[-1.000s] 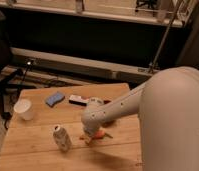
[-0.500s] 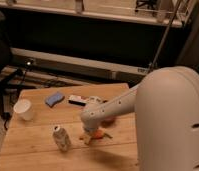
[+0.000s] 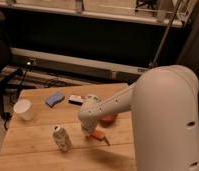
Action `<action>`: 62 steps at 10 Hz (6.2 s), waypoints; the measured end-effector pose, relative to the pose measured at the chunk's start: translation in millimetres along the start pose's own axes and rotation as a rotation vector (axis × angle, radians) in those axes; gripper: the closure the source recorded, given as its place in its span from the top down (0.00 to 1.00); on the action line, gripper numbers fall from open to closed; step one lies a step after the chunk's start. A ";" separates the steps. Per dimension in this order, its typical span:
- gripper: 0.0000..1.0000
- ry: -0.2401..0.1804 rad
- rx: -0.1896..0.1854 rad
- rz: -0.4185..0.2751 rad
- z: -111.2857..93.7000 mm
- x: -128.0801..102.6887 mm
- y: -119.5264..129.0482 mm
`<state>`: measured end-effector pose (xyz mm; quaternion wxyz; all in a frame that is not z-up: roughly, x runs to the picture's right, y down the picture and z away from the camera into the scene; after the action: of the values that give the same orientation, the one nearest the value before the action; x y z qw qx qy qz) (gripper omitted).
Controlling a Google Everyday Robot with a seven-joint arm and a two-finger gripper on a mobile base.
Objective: Place the pepper in the ceramic cup
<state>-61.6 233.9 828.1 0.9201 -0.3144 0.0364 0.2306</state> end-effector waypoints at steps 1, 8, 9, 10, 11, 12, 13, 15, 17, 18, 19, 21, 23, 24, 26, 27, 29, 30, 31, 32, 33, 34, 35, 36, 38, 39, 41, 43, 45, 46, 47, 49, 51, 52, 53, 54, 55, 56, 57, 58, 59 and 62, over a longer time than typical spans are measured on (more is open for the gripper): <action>0.00 -0.007 0.008 0.001 -4.5 -7.6 -3.0; 0.00 -0.361 0.163 0.203 -117.9 -137.0 -106.1; 0.00 -0.409 0.161 0.190 -127.2 -169.8 -110.1; 0.00 -0.432 0.158 0.175 -130.4 -190.6 -109.7; 0.00 -0.456 0.143 0.144 -129.5 -223.5 -102.2; 0.00 -0.474 0.129 0.115 -129.1 -250.1 -93.6; 0.00 -0.489 0.117 0.092 -130.4 -269.8 -86.2; 0.00 -0.532 0.090 0.018 -139.6 -320.0 -61.9; 0.00 -0.576 0.074 -0.050 -155.5 -353.6 -39.6; 0.00 -0.606 0.069 -0.082 -165.6 -369.3 -29.3; 0.00 -0.638 0.063 -0.107 -176.3 -382.9 -20.9; 0.00 -0.709 0.040 -0.141 -194.1 -402.6 -7.2; 0.00 -0.764 0.003 -0.170 -200.9 -414.1 9.0; 0.00 -0.791 -0.022 -0.188 -199.4 -419.6 19.3; 0.00 -0.840 -0.077 -0.217 -191.0 -428.0 38.3; 0.00 -0.867 -0.104 -0.231 -186.6 -430.8 45.4; 0.00 -0.901 -0.140 -0.259 -177.4 -435.1 55.6; 0.00 -0.908 -0.146 -0.269 -173.8 -436.7 57.1; 0.00 -0.912 -0.148 -0.279 -170.7 -438.2 55.9; 0.00 -0.916 -0.149 -0.288 -169.2 -440.1 55.2; 0.00 -0.917 -0.150 -0.299 -168.2 -442.1 55.1; 0.00 -0.915 -0.151 -0.308 -166.8 -444.2 56.0; 0.00 -0.915 -0.156 -0.315 -165.7 -447.0 57.5; 0.00 -0.913 -0.162 -0.322 -164.7 -449.7 60.2; 0.00 -0.911 -0.174 -0.335 -166.0 -453.6 66.2; 0.00 -0.909 -0.180 -0.343 -166.4 -454.6 69.9; 0.00 -0.910 -0.186 -0.349 -167.8 -454.8 72.3; 0.00 -0.921 -0.185 -0.352 -168.0 -454.4 70.9; 0.00 -0.937 -0.188 -0.348 -161.8 -451.9 67.5; 0.00 -0.945 -0.192 -0.347 -158.7 -450.4 66.5; 0.04 -0.953 -0.199 -0.349 -156.3 -448.7 66.7; 0.23 -0.959 -0.216 -0.361 -153.8 -445.3 69.7; 0.43 -0.965 -0.235 -0.364 -152.7 -441.4 69.4; 0.53 -0.968 -0.243 -0.362 -152.3 -439.5 68.0; 0.64 -0.970 -0.250 -0.359 -152.3 -437.7 65.9; 0.73 -0.973 -0.255 -0.356 -152.6 -436.2 63.2; 0.79 -0.976 -0.259 -0.353 -153.1 -434.8 60.7; 0.80 -0.978 -0.262 -0.351 -153.3 -433.9 59.0; 0.80 -0.980 -0.265 -0.349 -153.2 -433.0 57.5; 0.80 -0.981 -0.268 -0.346 -153.1 -432.5 56.1; 0.80 -0.982 -0.271 -0.343 -152.6 -431.9 54.7; 0.80 -0.980 -0.276 -0.333 -151.6 -429.4 49.4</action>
<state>-454.4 5.6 770.2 0.8036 -0.2895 -0.4784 0.2039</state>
